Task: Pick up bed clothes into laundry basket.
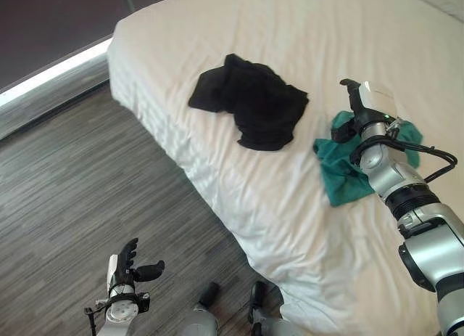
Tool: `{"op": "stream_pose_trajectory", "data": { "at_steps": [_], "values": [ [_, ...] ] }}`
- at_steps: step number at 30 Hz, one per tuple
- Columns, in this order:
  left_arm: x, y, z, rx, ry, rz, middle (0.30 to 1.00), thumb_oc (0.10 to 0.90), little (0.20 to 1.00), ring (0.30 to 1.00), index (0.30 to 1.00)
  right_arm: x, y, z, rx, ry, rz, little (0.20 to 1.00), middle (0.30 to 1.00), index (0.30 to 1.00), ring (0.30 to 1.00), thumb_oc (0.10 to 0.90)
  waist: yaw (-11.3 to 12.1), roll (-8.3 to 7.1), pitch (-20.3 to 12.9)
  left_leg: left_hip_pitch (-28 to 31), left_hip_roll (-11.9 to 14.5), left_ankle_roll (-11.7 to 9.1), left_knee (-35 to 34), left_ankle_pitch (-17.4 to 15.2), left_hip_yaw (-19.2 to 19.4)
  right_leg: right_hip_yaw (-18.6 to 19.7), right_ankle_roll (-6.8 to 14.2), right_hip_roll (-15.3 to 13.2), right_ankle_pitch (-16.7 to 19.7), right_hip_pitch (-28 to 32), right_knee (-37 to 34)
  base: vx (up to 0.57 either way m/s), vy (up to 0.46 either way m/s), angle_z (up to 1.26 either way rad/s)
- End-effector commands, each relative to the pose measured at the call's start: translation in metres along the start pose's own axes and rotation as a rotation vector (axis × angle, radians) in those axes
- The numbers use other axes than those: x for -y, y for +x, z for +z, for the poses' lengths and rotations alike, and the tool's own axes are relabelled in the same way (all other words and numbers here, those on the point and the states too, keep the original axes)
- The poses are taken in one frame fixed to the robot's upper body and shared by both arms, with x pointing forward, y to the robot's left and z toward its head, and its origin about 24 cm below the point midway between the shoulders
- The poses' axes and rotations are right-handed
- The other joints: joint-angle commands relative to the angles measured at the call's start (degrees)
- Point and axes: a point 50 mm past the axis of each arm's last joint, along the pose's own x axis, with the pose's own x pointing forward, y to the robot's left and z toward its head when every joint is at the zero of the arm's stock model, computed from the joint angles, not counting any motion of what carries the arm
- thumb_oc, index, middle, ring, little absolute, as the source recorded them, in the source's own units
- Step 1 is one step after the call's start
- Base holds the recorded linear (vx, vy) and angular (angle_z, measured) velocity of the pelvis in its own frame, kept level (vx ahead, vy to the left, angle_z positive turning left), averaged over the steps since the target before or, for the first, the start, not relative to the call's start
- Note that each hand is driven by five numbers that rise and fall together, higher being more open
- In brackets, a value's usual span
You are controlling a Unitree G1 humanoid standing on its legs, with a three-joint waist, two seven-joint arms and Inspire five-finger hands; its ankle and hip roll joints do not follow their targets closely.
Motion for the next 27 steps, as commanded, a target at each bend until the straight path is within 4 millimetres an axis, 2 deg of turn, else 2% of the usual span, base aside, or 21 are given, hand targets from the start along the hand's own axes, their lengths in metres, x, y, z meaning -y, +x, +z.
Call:
{"op": "stream_pose_trajectory", "data": {
  "at_steps": [1,2,3,5,6,7,12,13,15,18,27],
  "values": [
    [-0.020,0.012,0.033,0.166,0.024,0.021,0.900,0.800,0.900,0.900,0.900,0.065,0.016,-0.006,-0.018,-0.023,-0.195,0.900,0.900,0.900,0.900,0.800,-0.27,-0.99,-2.09,2.58,-0.13,0.57,-1.61,-3.87,7.87,3.26,6.49,-6.51,-0.32,-5.54,0.70,-0.02,-0.045,0.69],
    [-0.018,0.014,0.033,0.157,0.016,0.013,0.900,0.800,0.900,0.900,0.900,0.068,0.016,-0.016,-0.054,-0.029,-0.193,0.900,0.900,0.900,0.900,0.800,-0.75,-0.52,-1.71,1.14,0.02,0.54,-1.61,-3.08,9.93,2.74,6.59,-6.94,-0.55,-6.09,0.62,-0.01,-0.010,0.53],
    [-0.018,0.014,0.033,0.158,0.015,0.012,0.900,0.800,0.900,0.900,0.900,0.069,0.016,-0.016,-0.054,-0.030,-0.195,0.900,0.900,0.900,0.900,0.800,-0.70,-0.51,-1.81,0.97,0.00,0.54,-1.61,-3.06,9.96,2.77,6.60,-6.96,-0.57,-6.29,0.66,-0.03,-0.004,0.42],
    [-0.019,0.016,0.027,0.131,0.038,0.003,0.900,0.800,0.900,0.900,0.900,0.079,0.015,-0.034,-0.126,-0.074,-0.190,0.900,0.900,0.900,0.900,0.800,-1.89,0.75,-1.20,-1.96,-0.41,0.73,-1.61,-1.74,14.34,2.56,6.72,-7.35,-0.65,-7.50,0.61,-0.03,0.012,0.18],
    [-0.019,0.016,0.027,0.132,0.036,0.002,0.900,0.800,0.900,0.900,0.900,0.079,0.016,-0.034,-0.124,-0.075,-0.191,0.900,0.900,0.900,0.900,0.800,-1.90,0.80,-1.30,-2.11,-0.42,0.73,-1.61,-1.73,14.38,2.61,6.72,-7.36,-0.64,-7.69,0.63,0.00,0.000,0.00],
    [-0.020,0.016,0.018,0.095,0.053,-0.001,0.900,0.800,0.900,0.900,0.900,0.087,0.016,-0.038,-0.141,-0.100,-0.201,0.900,0.900,0.900,0.900,0.800,-2.53,1.22,-1.43,-2.83,-0.53,0.55,-1.61,-1.46,15.29,2.83,6.69,-7.05,-0.56,-8.33,0.68,0.00,0.000,0.00],
    [-0.023,0.012,-0.001,0.020,0.052,0.022,0.900,0.800,0.900,0.900,0.900,0.105,0.017,-0.024,-0.055,-0.103,-0.278,0.900,0.900,0.900,0.900,0.800,-3.80,1.14,-1.38,-2.44,-0.38,0.50,-1.61,-1.44,16.37,3.59,6.20,-6.56,-0.56,-8.02,0.86,0.05,0.002,0.00],
    [-0.023,0.012,-0.001,0.020,0.053,0.022,0.900,0.800,0.900,0.900,0.900,0.104,0.017,-0.024,-0.055,-0.103,-0.278,0.900,0.900,0.900,0.900,0.800,-3.77,1.13,-1.36,-2.39,-0.37,0.50,-1.61,-1.46,16.40,3.61,6.20,-6.55,-0.56,-7.98,0.86,0.06,0.011,-0.08],
    [-0.025,0.009,-0.009,-0.013,0.049,0.033,0.900,0.800,0.900,0.900,0.900,0.107,0.016,-0.007,0.039,-0.095,-0.315,0.900,0.900,0.900,0.900,0.800,-4.38,0.84,-1.69,-1.32,-0.07,0.71,-1.61,-2.24,16.78,4.22,6.01,-6.35,-0.74,-7.22,0.72,0.06,0.009,-0.06],
    [-0.026,0.006,-0.014,-0.029,0.047,0.025,0.900,0.800,0.900,0.900,0.900,0.102,0.011,0.000,0.095,-0.070,-0.321,0.900,0.900,0.900,0.900,0.800,-4.91,0.56,-2.15,0.03,0.12,1.03,-1.61,-3.22,17.33,5.16,6.02,-6.26,-0.84,-6.32,0.51,0.06,0.022,-0.14],
    [-0.023,0.006,-0.011,-0.023,0.033,-0.012,0.900,0.800,0.900,0.900,0.900,0.100,0.005,-0.020,0.054,-0.059,-0.300,0.900,0.900,0.900,0.900,0.800,-5.95,0.39,-2.13,1.69,0.31,1.53,-1.61,-4.10,18.36,6.72,6.05,-6.17,-1.00,-5.33,0.49,0.03,0.017,-0.11]
  ]
}}
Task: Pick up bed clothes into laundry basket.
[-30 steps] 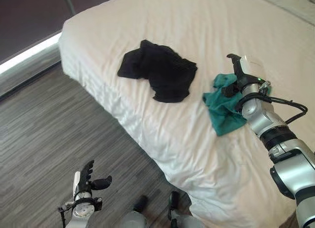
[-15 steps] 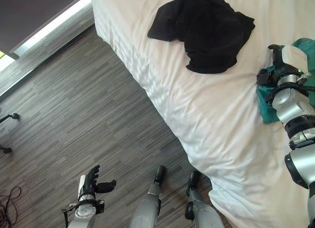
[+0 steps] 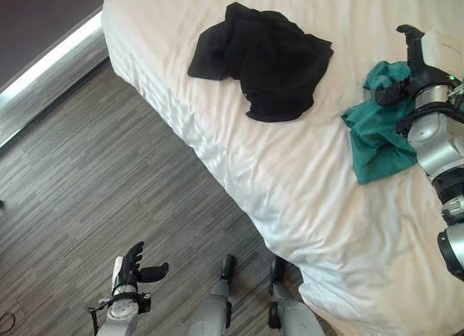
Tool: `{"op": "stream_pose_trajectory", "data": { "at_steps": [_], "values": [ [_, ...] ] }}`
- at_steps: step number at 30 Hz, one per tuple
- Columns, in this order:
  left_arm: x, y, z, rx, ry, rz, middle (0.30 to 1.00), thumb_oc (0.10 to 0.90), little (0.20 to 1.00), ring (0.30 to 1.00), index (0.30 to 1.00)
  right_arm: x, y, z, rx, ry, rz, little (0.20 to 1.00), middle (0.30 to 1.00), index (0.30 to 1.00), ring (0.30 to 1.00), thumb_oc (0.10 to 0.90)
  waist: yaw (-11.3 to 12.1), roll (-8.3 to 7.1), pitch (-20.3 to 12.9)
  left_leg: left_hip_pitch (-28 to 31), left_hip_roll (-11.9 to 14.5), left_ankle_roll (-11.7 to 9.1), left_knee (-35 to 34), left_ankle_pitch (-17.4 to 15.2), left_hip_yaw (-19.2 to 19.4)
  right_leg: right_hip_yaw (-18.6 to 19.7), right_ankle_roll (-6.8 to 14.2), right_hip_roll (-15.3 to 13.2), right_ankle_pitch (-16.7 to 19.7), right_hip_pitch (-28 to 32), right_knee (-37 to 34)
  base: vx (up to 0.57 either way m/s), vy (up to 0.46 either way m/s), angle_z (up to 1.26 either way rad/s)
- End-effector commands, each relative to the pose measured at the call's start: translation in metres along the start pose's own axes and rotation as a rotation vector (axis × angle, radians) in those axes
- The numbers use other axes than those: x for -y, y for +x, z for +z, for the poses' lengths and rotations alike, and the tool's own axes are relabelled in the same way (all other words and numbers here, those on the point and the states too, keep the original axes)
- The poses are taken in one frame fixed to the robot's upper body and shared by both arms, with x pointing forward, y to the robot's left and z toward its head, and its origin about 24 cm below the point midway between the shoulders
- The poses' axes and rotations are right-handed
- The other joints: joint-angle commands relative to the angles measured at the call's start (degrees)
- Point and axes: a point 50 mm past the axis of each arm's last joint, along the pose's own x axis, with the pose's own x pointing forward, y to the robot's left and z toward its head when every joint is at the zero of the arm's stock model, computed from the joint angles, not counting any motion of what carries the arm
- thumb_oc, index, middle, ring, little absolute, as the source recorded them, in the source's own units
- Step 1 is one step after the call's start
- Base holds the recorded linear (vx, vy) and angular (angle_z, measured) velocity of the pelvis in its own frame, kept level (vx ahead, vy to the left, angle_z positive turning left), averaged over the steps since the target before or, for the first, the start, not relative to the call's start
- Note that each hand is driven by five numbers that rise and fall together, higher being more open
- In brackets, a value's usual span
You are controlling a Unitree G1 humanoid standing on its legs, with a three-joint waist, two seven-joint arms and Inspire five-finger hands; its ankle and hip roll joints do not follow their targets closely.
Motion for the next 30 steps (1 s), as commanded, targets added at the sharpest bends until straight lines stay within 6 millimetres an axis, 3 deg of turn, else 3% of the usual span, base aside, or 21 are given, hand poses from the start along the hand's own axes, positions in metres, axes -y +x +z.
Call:
{"op": "stream_pose_trajectory", "data": {
  "at_steps": [1,6,8,9,11,12,16,20,21,22,23,24,25,27,28,29,30],
  "values": [
    [-0.027,-0.001,0.001,0.034,0.024,0.053,0.900,0.800,0.900,0.900,0.900,0.027,0.001,-0.008,0.036,-0.063,-0.110,0.900,0.900,0.900,0.900,0.800,0.68,-4.00,-4.76,5.71,0.27,-0.80,-0.04,-7.46,2.00,5.67,6.13,-4.17,-1.95,-1.73,0.70,0.01,0.015,-0.13],
    [-0.027,-0.003,-0.009,-0.007,-0.005,0.043,0.900,0.800,0.900,0.900,0.900,0.014,-0.007,-0.025,-0.032,-0.031,-0.066,0.900,0.900,0.900,0.900,0.800,0.23,-3.71,-4.22,5.67,0.18,-0.57,-0.04,-7.50,2.44,6.44,6.20,-4.05,-1.82,-2.10,0.78,0.01,0.015,-0.14],
    [-0.022,-0.003,-0.015,-0.043,-0.002,0.011,0.900,0.800,0.900,0.900,0.900,-0.008,-0.013,-0.040,-0.125,0.026,0.015,0.900,0.900,0.900,0.900,0.800,0.19,-3.30,-3.83,5.49,0.06,-0.49,-0.04,-7.32,2.50,6.91,6.24,-4.02,-1.60,-2.51,0.81,-0.02,0.001,-0.15],
    [-0.010,0.003,-0.009,-0.045,0.002,-0.017,0.900,0.800,0.900,0.900,0.900,-0.024,-0.015,-0.033,-0.132,0.079,0.062,0.900,0.900,0.900,0.900,0.800,-0.09,-3.42,-3.58,5.33,0.04,-0.54,-0.04,-7.21,2.67,7.08,6.27,-3.93,-1.52,-2.74,0.84,-0.02,-0.003,-0.19],
    [-0.006,0.006,-0.013,-0.081,0.001,-0.023,0.900,0.800,0.900,0.900,0.900,-0.033,-0.018,-0.038,-0.161,0.077,0.115,0.900,0.900,0.900,0.900,0.800,-0.07,-3.38,-3.40,5.27,0.02,-0.56,-0.04,-7.15,2.68,7.11,6.24,-3.88,-1.55,-2.85,0.87,-0.02,-0.018,-0.14],
    [0.008,0.007,-0.027,-0.180,-0.001,-0.104,0.900,0.800,0.900,0.900,0.900,-0.049,-0.020,-0.042,-0.210,0.038,0.260,0.300,0.300,0.300,0.300,0.400,0.19,-3.11,-3.28,4.93,0.09,-0.82,-0.04,-6.69,2.27,6.82,6.16,-3.74,-1.82,-2.88,0.82,-0.04,-0.057,-0.09],
    [0.018,-0.001,-0.052,-0.316,-0.031,-0.123,0.900,0.800,0.900,0.900,0.900,-0.048,-0.016,-0.042,-0.253,0.067,0.294,0.300,0.300,0.300,0.300,0.400,0.30,-3.21,-3.54,5.53,0.30,-1.01,-0.04,-6.41,1.87,6.88,5.97,-3.53,-2.29,-1.61,0.62,-0.01,-0.041,0.01],
    [0.001,0.000,-0.055,-0.330,-0.076,-0.036,0.900,0.800,0.900,0.900,0.900,-0.033,-0.016,-0.051,-0.262,0.150,0.198,0.300,0.300,0.300,0.300,0.400,0.07,-3.42,-4.18,6.65,0.76,-1.22,-0.04,-6.84,2.32,6.76,5.85,-3.59,-2.69,-0.34,0.56,0.02,-0.034,0.13],
    [-0.030,0.011,-0.038,-0.265,-0.084,0.079,0.900,0.800,0.900,0.900,0.900,-0.012,-0.020,-0.061,-0.217,0.188,0.103,0.300,0.300,0.300,0.300,0.400,-0.91,-3.46,-5.04,7.60,1.38,-1.58,-0.04,-7.33,2.87,6.56,5.83,-3.63,-3.16,0.60,0.61,0.05,-0.045,0.17],
    [-0.031,0.011,-0.038,-0.264,-0.079,0.079,0.900,0.800,0.900,0.900,0.900,-0.013,-0.021,-0.062,-0.221,0.189,0.103,0.300,0.300,0.300,0.300,0.400,-0.77,-3.57,-5.04,7.71,1.40,-1.59,-0.04,-7.37,2.85,6.53,5.82,-3.61,-3.21,0.72,0.62,0.07,-0.053,0.21],
    [-0.046,0.016,-0.026,-0.221,-0.066,0.127,0.900,0.800,0.900,0.900,0.900,-0.003,-0.025,-0.063,-0.181,0.215,0.057,0.300,0.300,0.300,0.300,0.400,-1.29,-3.65,-5.44,8.26,1.69,-1.74,-0.04,-7.65,3.11,6.50,5.83,-3.58,-3.44,1.26,0.65,0.10,-0.061,0.11],
    [-0.089,0.027,0.012,-0.088,-0.028,0.268,0.900,0.800,0.900,0.900,0.900,0.017,-0.040,-0.070,-0.118,0.305,-0.064,0.300,0.300,0.300,0.300,0.400,-3.04,-3.39,-6.21,10.10,2.69,-2.05,-0.04,-8.54,3.64,6.96,5.69,-2.93,-4.61,2.83,0.81,0.09,-0.060,0.01],
    [-0.090,0.027,0.014,-0.085,-0.022,0.268,0.900,0.800,0.900,0.900,0.900,0.017,-0.042,-0.073,-0.124,0.306,-0.065,0.300,0.300,0.300,0.300,0.400,-2.81,-3.68,-6.33,9.89,2.57,-2.04,-0.04,-8.30,3.58,6.93,5.71,-3.04,-4.39,2.68,0.73,0.11,-0.045,0.11],
    [-0.125,0.030,0.052,0.040,-0.023,0.390,0.900,0.800,0.900,0.900,0.900,0.038,-0.056,-0.080,-0.090,0.386,-0.201,0.300,0.300,0.300,0.300,0.400,-4.32,-3.25,-6.81,11.26,3.26,-1.80,-0.04,-7.63,4.10,7.66,5.71,-2.40,-5.43,3.47,0.79,0.00,0.000,0.00],
    [-0.142,0.031,0.080,0.121,-0.004,0.446,0.900,0.800,0.900,0.900,0.900,0.044,-0.068,-0.094,-0.125,0.441,-0.265,0.300,0.300,0.300,0.300,0.400,-4.72,-3.89,-6.11,10.57,3.41,-1.98,3.30,-7.49,4.71,8.02,5.51,-2.63,-5.71,4.38,1.04,-0.07,-0.042,-0.23],
    [-0.163,0.024,0.115,0.254,0.022,0.523,0.900,0.800,0.900,0.900,0.900,0.059,-0.095,-0.124,-0.196,0.473,-0.378,0.300,0.300,0.300,0.300,0.400,-6.71,-5.25,-5.48,7.36,4.16,-2.69,10.20,-6.48,7.45,7.63,5.18,-3.77,-6.30,5.51,1.42,-0.06,-0.038,-0.16],
    [-0.163,0.025,0.116,0.256,0.025,0.521,0.900,0.800,0.900,0.900,0.900,0.059,-0.096,-0.125,-0.201,0.472,-0.379,0.300,0.300,0.300,0.300,0.400,-6.51,-5.33,-5.56,7.23,4.14,-2.68,10.35,-6.54,7.41,7.60,5.19,-3.80,-6.29,5.47,1.41,0.00,0.000,0.00]
  ]
}}
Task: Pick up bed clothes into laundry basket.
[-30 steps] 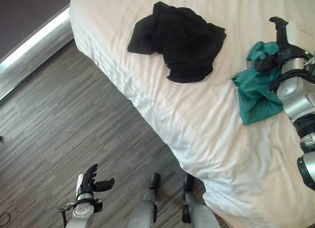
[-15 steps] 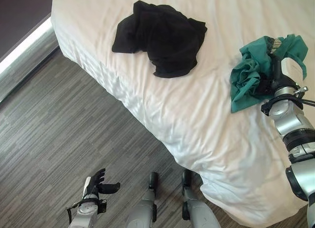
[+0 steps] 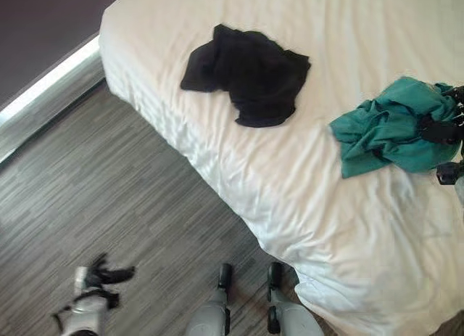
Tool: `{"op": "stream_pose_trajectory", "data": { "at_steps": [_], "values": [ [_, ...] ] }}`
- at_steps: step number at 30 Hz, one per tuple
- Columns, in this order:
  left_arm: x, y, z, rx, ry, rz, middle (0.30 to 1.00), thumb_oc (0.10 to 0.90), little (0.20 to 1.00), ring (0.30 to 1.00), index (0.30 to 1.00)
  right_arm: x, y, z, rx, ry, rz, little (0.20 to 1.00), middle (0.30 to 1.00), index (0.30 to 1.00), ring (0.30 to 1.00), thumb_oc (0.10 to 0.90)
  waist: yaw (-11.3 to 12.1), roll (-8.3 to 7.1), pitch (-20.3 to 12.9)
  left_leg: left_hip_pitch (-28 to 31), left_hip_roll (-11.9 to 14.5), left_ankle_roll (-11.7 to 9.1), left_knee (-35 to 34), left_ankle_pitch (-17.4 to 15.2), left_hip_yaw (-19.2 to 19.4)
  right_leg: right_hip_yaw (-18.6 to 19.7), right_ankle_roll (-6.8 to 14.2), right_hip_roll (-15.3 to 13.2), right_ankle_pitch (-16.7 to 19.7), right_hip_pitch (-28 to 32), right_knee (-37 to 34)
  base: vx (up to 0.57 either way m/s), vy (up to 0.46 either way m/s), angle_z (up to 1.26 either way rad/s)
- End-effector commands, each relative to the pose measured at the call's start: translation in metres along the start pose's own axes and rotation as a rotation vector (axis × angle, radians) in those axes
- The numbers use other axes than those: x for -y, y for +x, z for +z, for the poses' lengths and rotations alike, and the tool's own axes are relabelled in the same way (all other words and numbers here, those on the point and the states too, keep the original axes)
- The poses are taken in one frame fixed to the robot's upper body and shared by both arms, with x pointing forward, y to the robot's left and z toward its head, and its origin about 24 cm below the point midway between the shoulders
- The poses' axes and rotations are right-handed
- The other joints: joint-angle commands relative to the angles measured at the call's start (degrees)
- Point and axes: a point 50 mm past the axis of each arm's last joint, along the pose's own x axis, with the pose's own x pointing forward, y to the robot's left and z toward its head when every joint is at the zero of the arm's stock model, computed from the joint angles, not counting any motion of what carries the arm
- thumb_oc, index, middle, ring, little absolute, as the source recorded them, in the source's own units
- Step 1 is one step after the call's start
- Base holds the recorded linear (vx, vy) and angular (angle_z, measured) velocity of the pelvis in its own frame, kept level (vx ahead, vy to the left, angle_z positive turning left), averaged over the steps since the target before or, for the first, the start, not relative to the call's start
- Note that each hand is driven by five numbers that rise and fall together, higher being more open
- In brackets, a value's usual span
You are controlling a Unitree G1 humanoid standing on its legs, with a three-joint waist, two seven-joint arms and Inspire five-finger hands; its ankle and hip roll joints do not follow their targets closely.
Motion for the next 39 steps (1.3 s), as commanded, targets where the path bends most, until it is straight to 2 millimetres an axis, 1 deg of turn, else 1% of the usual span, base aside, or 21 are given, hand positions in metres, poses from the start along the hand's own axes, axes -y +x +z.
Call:
{"op": "stream_pose_trajectory", "data": {
  "at_steps": [1,2,3,4,5,6,8,12,13,14,15,16,18,19,20,22,23,25,26,31,39],
  "values": [
    [-0.044,0.007,0.077,0.314,0.038,0.212,0.900,0.800,0.900,0.900,0.900,0.056,-0.007,-0.011,-0.002,0.073,-0.328,0.300,0.300,0.300,0.300,0.400,-4.74,-6.09,-5.09,1.89,3.26,-3.72,12.38,-2.62,6.52,5.24,5.32,-5.48,-5.91,3.37,0.11,0.10,0.045,0.11],
    [-0.143,0.001,0.140,0.400,0.106,0.407,0.900,0.800,0.900,0.900,0.900,0.073,-0.002,-0.011,-0.012,0.047,-0.330,0.300,0.300,0.300,0.300,0.400,-5.24,-5.57,-5.48,1.71,3.70,-3.49,13.82,-1.52,7.89,5.74,5.29,-5.54,-5.82,3.96,0.13,0.18,0.062,0.09],
    [-0.116,-0.007,0.153,0.548,0.129,0.330,0.900,0.800,0.900,0.900,0.900,0.067,-0.021,-0.037,-0.096,0.039,-0.323,0.300,0.300,0.300,0.300,0.400,-5.97,-6.56,-5.61,0.56,2.83,-2.72,16.20,-3.06,8.66,6.59,5.20,-6.12,-6.07,5.38,0.56,0.13,0.058,-0.07],
    [-0.115,-0.008,0.152,0.548,0.132,0.330,0.900,0.800,0.900,0.900,0.900,0.068,-0.022,-0.038,-0.097,0.038,-0.324,0.300,0.300,0.300,0.300,0.400,-5.79,-6.70,-5.85,0.20,2.68,-2.63,16.15,-2.61,8.80,6.73,5.24,-6.27,-5.69,4.96,0.54,0.11,0.024,-0.24],
    [-0.118,-0.011,0.152,0.557,0.171,0.383,0.900,0.800,0.900,0.900,0.900,0.068,-0.033,-0.058,-0.184,0.025,-0.331,0.300,0.300,0.300,0.300,0.400,-5.96,-7.10,-5.95,-0.30,2.28,-2.33,16.36,-3.81,8.95,7.11,5.13,-6.19,-6.19,5.70,0.59,0.14,0.030,-0.63],
    [-0.114,-0.016,0.157,0.595,0.212,0.425,0.900,0.800,0.900,0.900,0.900,0.069,-0.056,-0.080,-0.264,0.002,-0.329,0.300,0.300,0.300,0.300,0.400,-7.09,-8.22,-6.86,-1.14,1.62,-1.59,13.80,-5.08,9.23,8.56,5.37,-6.42,-6.03,6.12,0.51,0.21,0.055,-0.69],
    [-0.113,-0.022,0.167,0.640,0.223,0.459,0.900,0.800,0.900,0.900,0.900,0.072,-0.073,-0.097,-0.336,-0.009,-0.348,0.300,0.300,0.300,0.300,0.400,-7.52,-7.99,-7.73,-0.66,1.40,-1.29,10.65,-4.96,8.43,10.02,5.75,-5.91,-6.56,7.10,0.21,0.25,0.097,-0.51],
    [-0.100,-0.020,0.167,0.631,0.209,0.478,0.900,0.800,0.900,0.900,0.900,0.047,-0.098,-0.132,-0.513,-0.072,-0.262,0.300,0.300,0.300,0.300,0.400,-5.82,-7.10,-7.63,-2.97,-1.36,-0.65,1.52,-0.28,0.01,15.90,5.86,-3.31,-6.94,8.80,0.21,0.20,0.100,-0.86],
    [-0.100,-0.020,0.166,0.630,0.209,0.479,0.900,0.800,0.900,0.900,0.900,0.047,-0.097,-0.132,-0.512,-0.071,-0.262,0.300,0.300,0.300,0.300,0.400,-5.78,-7.12,-7.79,-2.52,-1.34,-0.64,0.89,-0.51,0.11,15.97,5.82,-3.37,-7.27,8.96,0.08,0.15,0.064,-1.11],
    [-0.096,-0.020,0.169,0.637,0.216,0.475,0.900,0.800,0.900,0.900,0.900,0.041,-0.107,-0.144,-0.578,-0.112,-0.204,0.300,0.300,0.300,0.300,0.400,-5.55,-6.88,-7.72,-3.05,-2.14,-0.57,0.24,-0.23,-2.15,17.47,5.62,-2.72,-7.66,9.50,0.47,0.17,0.129,-1.09],
    [-0.089,-0.019,0.172,0.641,0.230,0.472,0.900,0.800,0.900,0.900,0.900,0.027,-0.129,-0.164,-0.686,-0.192,-0.083,0.300,0.300,0.300,0.300,0.400,-5.88,-6.47,-7.43,-3.44,-2.73,-0.35,0.22,0.08,-4.39,20.10,5.55,-1.74,-8.33,9.87,1.57,0.22,0.265,-1.63],
    [-0.080,-0.015,0.176,0.633,0.275,0.460,0.900,0.800,0.900,0.900,0.900,0.015,-0.171,-0.190,-0.855,-0.216,0.009,0.300,0.300,0.300,0.300,0.400,-7.57,-5.75,-8.07,-2.06,-1.80,-0.34,-0.41,0.47,-2.83,21.40,5.89,-1.42,-8.77,9.77,2.03,0.20,0.319,-1.56],
    [-0.071,-0.010,0.177,0.606,0.292,0.444,0.900,0.800,0.900,0.900,0.900,0.006,-0.205,-0.207,-0.995,-0.219,0.077,0.300,0.300,0.300,0.300,0.400,-8.55,-5.19,-8.89,-1.03,-1.61,0.21,-0.70,0.15,-2.19,22.65,6.15,-1.64,-9.25,9.43,2.71,0.14,0.232,-0.60],
    [-0.071,-0.009,0.178,0.607,0.293,0.443,0.900,0.800,0.900,0.900,0.900,0.005,-0.206,-0.207,-0.997,-0.218,0.078,0.300,0.300,0.300,0.300,0.400,-8.32,-5.32,-8.95,-0.97,-1.62,0.26,-0.70,0.04,-2.00,22.83,6.17,-1.66,-9.34,9.37,2.80,0.14,0.234,-0.06],
    [-0.067,-0.003,0.179,0.583,0.339,0.428,0.900,0.800,0.900,0.900,0.900,-0.007,-0.239,-0.217,-1.104,-0.218,0.166,0.300,0.300,0.300,0.300,0.400,-9.28,-5.38,-9.22,0.55,-1.75,0.78,-0.70,-0.51,-0.65,25.12,6.63,-1.89,-9.45,8.79,4.36,0.12,0.231,-0.46],
    [-0.065,-0.003,0.182,0.587,0.343,0.419,0.900,0.800,0.900,0.900,0.900,-0.011,-0.251,-0.220,-1.142,-0.228,0.212,0.300,0.300,0.300,0.300,0.400,-9.20,-5.50,-9.29,1.17,-1.90,1.07,-0.70,-0.90,0.25,26.20,6.98,-2.20,-9.43,8.61,4.52,0.11,0.221,-0.87],
    [-0.059,0.002,0.182,0.566,0.346,0.397,0.900,0.800,0.900,0.900,0.900,-0.022,-0.279,-0.225,-1.225,-0.260,0.318,0.300,0.300,0.300,0.300,0.400,-10.45,-5.42,-9.47,2.22,-2.08,1.62,-0.70,-1.63,1.75,27.81,7.86,-2.96,-8.77,8.22,4.85,0.08,0.197,-0.84],
    [-0.056,0.002,0.190,0.580,0.342,0.391,0.900,0.800,0.900,0.900,0.900,-0.026,-0.287,-0.226,-1.254,-0.260,0.346,0.300,0.300,0.300,0.300,0.400,-10.15,-5.72,-9.37,2.78,-2.33,2.01,-0.70,-2.12,2.92,29.00,8.47,-3.43,-8.17,8.00,4.48,0.06,0.198,-0.69],
    [-0.046,0.003,0.202,0.597,0.340,0.370,0.900,0.800,0.900,0.900,0.900,-0.037,-0.305,-0.226,-1.313,-0.260,0.412,0.300,0.300,0.300,0.300,0.400,-10.44,-5.81,-9.30,3.40,-2.77,2.56,-0.70,-2.86,4.43,30.38,9.48,-4.31,-7.21,7.51,4.06,0.03,0.178,-0.74],
    [-0.026,0.004,0.224,0.621,0.340,0.319,0.900,0.800,0.900,0.900,0.900,-0.053,-0.326,-0.224,-1.363,-0.258,0.501,0.300,0.300,0.300,0.300,0.400,-11.09,-5.78,-9.15,4.02,-3.48,3.08,-0.70,-3.93,6.82,31.83,11.20,-5.69,-5.97,6.33,3.72,0.02,0.145,-0.46],
    [0.011,0.018,0.216,0.465,0.457,0.198,0.900,0.800,0.900,0.900,0.900,-0.064,-0.357,-0.220,-1.459,-0.279,0.595,0.300,0.300,0.300,0.300,0.400,-11.83,-5.95,-7.94,4.22,-4.47,3.88,-0.70,-4.84,10.08,32.00,12.98,-6.95,-4.60,4.26,3.28,0.00,0.096,-0.29]
  ]
}}
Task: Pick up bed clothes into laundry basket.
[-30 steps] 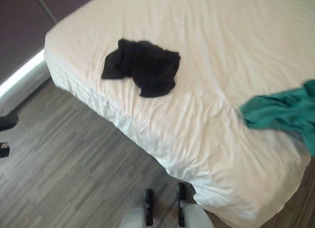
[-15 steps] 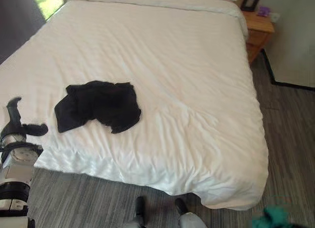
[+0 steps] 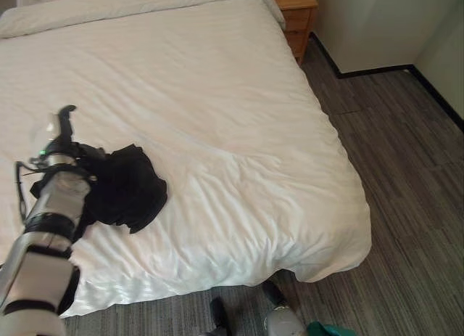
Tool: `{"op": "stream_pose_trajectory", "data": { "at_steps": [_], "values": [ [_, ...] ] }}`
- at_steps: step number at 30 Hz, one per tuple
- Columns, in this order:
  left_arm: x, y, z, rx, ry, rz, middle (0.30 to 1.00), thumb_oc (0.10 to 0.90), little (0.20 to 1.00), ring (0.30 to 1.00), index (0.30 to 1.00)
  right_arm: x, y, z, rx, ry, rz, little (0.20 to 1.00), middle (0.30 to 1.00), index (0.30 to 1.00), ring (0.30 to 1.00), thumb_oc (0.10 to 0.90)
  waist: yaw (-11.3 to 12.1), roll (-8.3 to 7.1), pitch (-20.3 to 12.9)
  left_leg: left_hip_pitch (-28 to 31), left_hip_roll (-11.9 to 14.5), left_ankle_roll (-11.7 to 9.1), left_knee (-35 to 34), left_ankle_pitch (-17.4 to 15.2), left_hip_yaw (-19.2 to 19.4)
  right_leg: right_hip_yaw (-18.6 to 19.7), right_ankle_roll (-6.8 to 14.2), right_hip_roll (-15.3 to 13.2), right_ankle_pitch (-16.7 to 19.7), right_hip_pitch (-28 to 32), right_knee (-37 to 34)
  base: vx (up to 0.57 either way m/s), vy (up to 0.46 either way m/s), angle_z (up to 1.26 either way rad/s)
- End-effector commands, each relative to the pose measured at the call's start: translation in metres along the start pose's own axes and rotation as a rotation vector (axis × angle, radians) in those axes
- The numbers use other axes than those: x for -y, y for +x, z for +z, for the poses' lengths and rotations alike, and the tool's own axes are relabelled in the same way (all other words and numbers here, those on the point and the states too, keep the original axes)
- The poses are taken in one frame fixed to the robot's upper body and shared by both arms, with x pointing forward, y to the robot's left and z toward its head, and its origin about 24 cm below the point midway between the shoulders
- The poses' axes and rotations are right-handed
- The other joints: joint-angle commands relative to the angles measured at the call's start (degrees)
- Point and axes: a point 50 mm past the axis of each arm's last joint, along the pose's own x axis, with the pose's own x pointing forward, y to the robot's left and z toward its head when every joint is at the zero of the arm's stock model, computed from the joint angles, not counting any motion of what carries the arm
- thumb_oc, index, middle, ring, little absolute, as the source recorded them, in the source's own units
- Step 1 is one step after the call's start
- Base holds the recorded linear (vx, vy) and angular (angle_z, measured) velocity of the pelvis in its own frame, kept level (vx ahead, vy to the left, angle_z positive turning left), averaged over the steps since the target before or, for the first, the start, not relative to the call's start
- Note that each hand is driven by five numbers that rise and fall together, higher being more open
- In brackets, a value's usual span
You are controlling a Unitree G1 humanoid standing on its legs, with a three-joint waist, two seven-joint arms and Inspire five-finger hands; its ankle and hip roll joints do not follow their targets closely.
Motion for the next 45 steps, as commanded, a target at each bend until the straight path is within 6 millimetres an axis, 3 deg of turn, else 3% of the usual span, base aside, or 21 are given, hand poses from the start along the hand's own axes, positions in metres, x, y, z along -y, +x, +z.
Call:
{"op": "stream_pose_trajectory", "data": {
  "at_steps": [1,8,11,12,13,19,21,22,23,24,25,26,28,29,30,32,33,35,38,42,45],
  "values": [
    [-0.035,0.010,-0.003,-0.028,0.031,0.093,0.900,0.800,0.900,0.900,0.900,0.032,-0.001,-0.028,-0.105,-0.059,-0.097,0.300,0.300,0.300,0.300,0.400,2.45,-0.43,-2.14,-1.10,2.91,-3.43,0.17,-2.37,-3.44,0.27,2.57,1.81,0.36,0.40,2.03,-0.01,0.039,-0.26],
    [-0.027,0.008,-0.012,-0.075,0.139,0.052,0.900,0.800,0.900,0.900,0.900,0.025,0.000,-0.019,-0.072,-0.078,-0.080,0.300,0.300,0.300,0.300,0.400,2.89,-1.27,-0.71,-0.86,2.99,-3.32,0.17,-2.87,-1.98,-1.91,3.36,1.11,1.34,-0.50,1.38,-0.02,0.014,-0.10],
    [-0.015,0.003,-0.030,-0.107,0.386,-0.022,0.900,0.800,0.900,0.900,0.900,0.020,0.001,0.008,0.041,-0.101,-0.074,0.300,0.300,0.300,0.300,0.400,2.70,-1.83,1.01,-2.08,2.98,-3.34,0.17,-2.72,-1.21,-2.14,3.60,0.96,2.19,-2.60,1.04,-0.08,0.049,-0.14],
    [-0.004,-0.004,-0.047,-0.156,0.422,-0.082,0.300,0.400,0.300,0.300,0.300,0.019,0.001,0.015,0.065,-0.113,-0.072,0.300,0.300,0.300,0.300,0.400,2.38,-1.87,1.33,-2.32,3.00,-3.39,0.17,-2.71,-0.94,-1.99,3.63,1.07,2.35,-3.17,1.06,-0.04,0.067,-0.08],
    [0.013,-0.021,-0.085,-0.279,0.435,-0.189,0.300,0.400,0.300,0.300,0.300,0.018,0.001,0.027,0.103,-0.141,-0.071,0.300,0.300,0.300,0.300,0.400,2.10,-2.12,1.67,-2.76,3.07,-3.47,0.17,-2.68,-0.23,-1.81,3.78,1.37,2.83,-4.05,1.00,-0.04,0.067,-0.10],
    [0.009,-0.032,-0.113,-0.358,0.372,-0.218,0.300,0.400,0.300,0.300,0.300,0.029,0.000,0.036,0.153,-0.208,-0.083,0.300,0.300,0.300,0.300,0.400,1.67,-2.41,0.58,-2.31,2.97,-3.33,0.17,-3.38,1.56,-1.32,4.29,1.62,3.90,-4.57,0.43,0.00,0.049,-0.27],
    [-0.005,-0.020,-0.096,-0.297,0.333,-0.150,0.300,0.400,0.300,0.300,0.300,0.036,-0.001,0.038,0.177,-0.203,-0.100,0.300,0.300,0.300,0.300,0.400,1.50,-2.49,0.87,-2.02,3.04,-3.23,0.17,-3.51,1.57,-1.77,4.50,1.41,3.87,-4.74,0.71,-0.03,0.025,-0.34],
    [-0.017,0.003,-0.025,-0.067,0.258,-0.015,0.300,0.400,0.300,0.300,0.300,0.021,-0.006,0.076,0.316,-0.214,-0.098,0.300,0.300,0.300,0.300,0.400,3.00,-2.57,1.61,-1.76,3.02,-3.18,0.17,-3.79,0.98,-4.89,5.10,0.09,5.01,-4.31,-0.28,-0.07,-0.053,-0.08],
    [-0.018,0.003,-0.024,-0.067,0.258,-0.013,0.300,0.400,0.300,0.300,0.300,0.020,-0.006,0.076,0.317,-0.214,-0.097,0.300,0.300,0.300,0.300,0.400,3.08,-2.65,1.58,-1.97,3.08,-3.27,0.17,-3.52,1.06,-4.78,5.07,0.17,5.27,-4.56,-0.28,-0.10,-0.110,-0.03],
    [-0.024,0.007,0.004,0.027,0.194,0.039,0.300,0.400,0.300,0.300,0.300,0.020,-0.007,0.085,0.344,-0.209,-0.102,0.300,0.300,0.300,0.300,0.400,3.56,-2.88,1.79,-1.99,3.47,-3.59,0.17,-3.58,1.27,-6.80,5.17,-0.45,7.21,-5.06,-0.29,-0.14,-0.151,0.10],
    [-0.047,0.007,0.070,0.264,0.093,0.167,0.300,0.400,0.300,0.300,0.300,0.024,-0.013,0.110,0.427,-0.199,-0.146,0.300,0.300,0.300,0.300,0.400,4.83,-2.93,2.79,-2.04,4.66,-3.81,0.17,-3.82,1.53,-14.99,4.78,-2.94,8.59,-5.90,-0.13,-0.13,-0.148,0.08],
    [-0.047,0.007,0.070,0.263,0.093,0.169,0.300,0.400,0.300,0.300,0.300,0.023,-0.013,0.110,0.428,-0.198,-0.145,0.300,0.300,0.300,0.300,0.400,4.75,-2.99,2.79,-2.22,4.65,-3.86,0.17,-3.55,1.48,-15.02,4.74,-2.95,8.79,-6.05,-0.16,-0.16,-0.122,0.09],
    [-0.069,-0.024,0.138,0.598,-0.072,0.268,0.300,0.400,0.300,0.300,0.300,0.028,-0.027,0.149,0.574,-0.197,-0.200,0.300,0.300,0.300,0.300,0.400,7.09,-2.49,3.18,-2.33,6.94,-4.07,0.17,-3.20,2.88,-24.81,2.37,-4.44,4.32,-4.79,3.12,-0.19,-0.069,0.04],
    [-0.069,-0.024,0.137,0.596,-0.072,0.269,0.300,0.400,0.300,0.300,0.300,0.029,-0.027,0.150,0.575,-0.198,-0.201,0.300,0.300,0.300,0.300,0.400,7.05,-2.48,3.14,-2.48,6.97,-4.12,0.17,-2.95,2.93,-24.75,2.29,-4.39,4.49,-5.00,3.17,-0.26,-0.040,-0.20],
    [-0.076,-0.052,0.156,0.771,-0.176,0.299,0.300,0.400,0.300,0.300,0.300,0.034,-0.041,0.173,0.690,-0.226,-0.244,0.300,0.300,0.300,0.300,0.400,9.82,-2.21,2.75,-2.37,8.88,-4.39,0.47,-2.46,5.85,-32.09,1.17,-6.03,1.08,-3.14,6.72,-0.15,-0.009,-0.47],
    [-0.073,-0.063,0.159,0.821,-0.218,0.289,0.300,0.400,0.300,0.300,0.300,0.038,-0.047,0.183,0.730,-0.244,-0.265,0.300,0.300,0.300,0.300,0.400,10.67,-1.97,2.17,-2.42,9.60,-4.51,0.57,-1.92,7.50,-34.72,0.64,-7.03,0.49,-2.32,8.18,-0.18,0.006,-1.21],
    [-0.069,-0.089,0.166,0.942,-0.282,0.273,0.300,0.400,0.300,0.300,0.300,0.047,-0.060,0.202,0.808,-0.264,-0.314,0.300,0.300,0.300,0.300,0.400,13.11,-1.87,0.57,-2.11,10.83,-4.59,0.99,-1.84,11.15,-40.30,0.42,-10.08,-0.60,0.32,11.55,-0.14,0.015,-0.95],
    [-0.063,-0.098,0.164,0.970,-0.297,0.239,0.300,0.400,0.300,0.300,0.300,0.050,-0.065,0.211,0.836,-0.270,-0.328,0.300,0.300,0.300,0.300,0.400,14.01,-1.86,-0.23,-1.87,11.04,-4.57,1.03,-1.92,12.55,-41.99,0.41,-11.28,-0.39,1.48,12.40,-0.10,-0.014,-0.74],
    [-0.040,-0.133,0.148,1.031,-0.447,0.109,0.300,0.400,0.300,0.300,0.300,0.040,-0.090,0.242,0.974,-0.319,-0.353,0.300,0.300,0.300,0.300,0.400,18.71,-2.44,-3.77,-0.71,12.33,-5.29,1.15,-1.36,19.85,-52.43,3.68,-16.51,3.65,8.95,13.58,-0.17,-0.142,-1.08],
    [-0.016,-0.145,0.140,0.990,-0.512,0.035,0.300,0.400,0.300,0.300,0.300,0.025,-0.107,0.256,1.069,-0.340,-0.358,0.300,0.300,0.300,0.300,0.400,19.09,-1.44,-5.15,-0.62,14.73,-7.13,1.18,1.56,24.46,-54.57,4.48,-13.99,2.28,12.49,6.20,-0.16,-0.227,-1.75],
    [0.021,-0.147,0.136,0.880,-0.579,-0.060,0.300,0.400,0.300,0.300,0.300,0.025,-0.132,0.271,1.205,-0.325,-0.397,0.300,0.300,0.300,0.300,0.400,16.17,0.96,-5.04,-0.12,19.42,-10.60,1.15,5.57,25.90,-51.31,1.70,-8.26,-3.06,12.08,1.72,-0.04,-0.358,-1.34]
  ]
}}
